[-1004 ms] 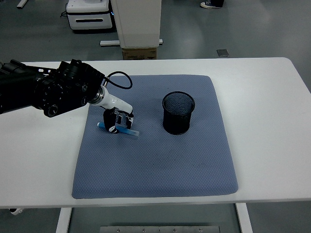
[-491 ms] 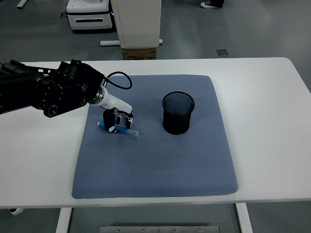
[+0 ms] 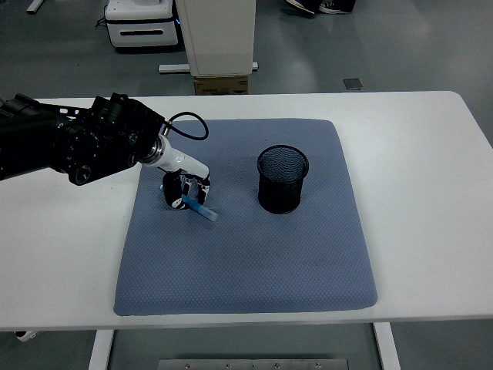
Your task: Left hand places marker in pen holder
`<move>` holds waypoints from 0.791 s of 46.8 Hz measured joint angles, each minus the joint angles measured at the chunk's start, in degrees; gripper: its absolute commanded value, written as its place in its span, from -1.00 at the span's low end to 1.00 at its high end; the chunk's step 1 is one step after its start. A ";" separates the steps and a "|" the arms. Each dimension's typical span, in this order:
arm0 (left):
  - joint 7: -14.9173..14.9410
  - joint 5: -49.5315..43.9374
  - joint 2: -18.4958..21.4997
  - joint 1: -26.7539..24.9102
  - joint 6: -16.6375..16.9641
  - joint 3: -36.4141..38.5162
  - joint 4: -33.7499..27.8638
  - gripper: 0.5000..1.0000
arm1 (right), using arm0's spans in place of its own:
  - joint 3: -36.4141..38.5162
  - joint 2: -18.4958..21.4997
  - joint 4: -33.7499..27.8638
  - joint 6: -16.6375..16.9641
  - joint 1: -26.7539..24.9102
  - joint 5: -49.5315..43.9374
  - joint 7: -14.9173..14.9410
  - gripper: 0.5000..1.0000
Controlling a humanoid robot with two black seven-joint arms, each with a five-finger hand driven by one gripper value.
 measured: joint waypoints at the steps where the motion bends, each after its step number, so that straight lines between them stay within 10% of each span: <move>1: 0.00 0.02 0.00 0.00 0.00 -0.01 0.10 -0.86 | 0.00 0.00 0.00 0.00 0.00 0.00 0.00 1.00; 37: -0.05 0.08 0.09 0.00 0.27 -0.65 0.73 -0.69 | 0.00 0.00 0.02 0.00 0.00 0.00 0.00 1.00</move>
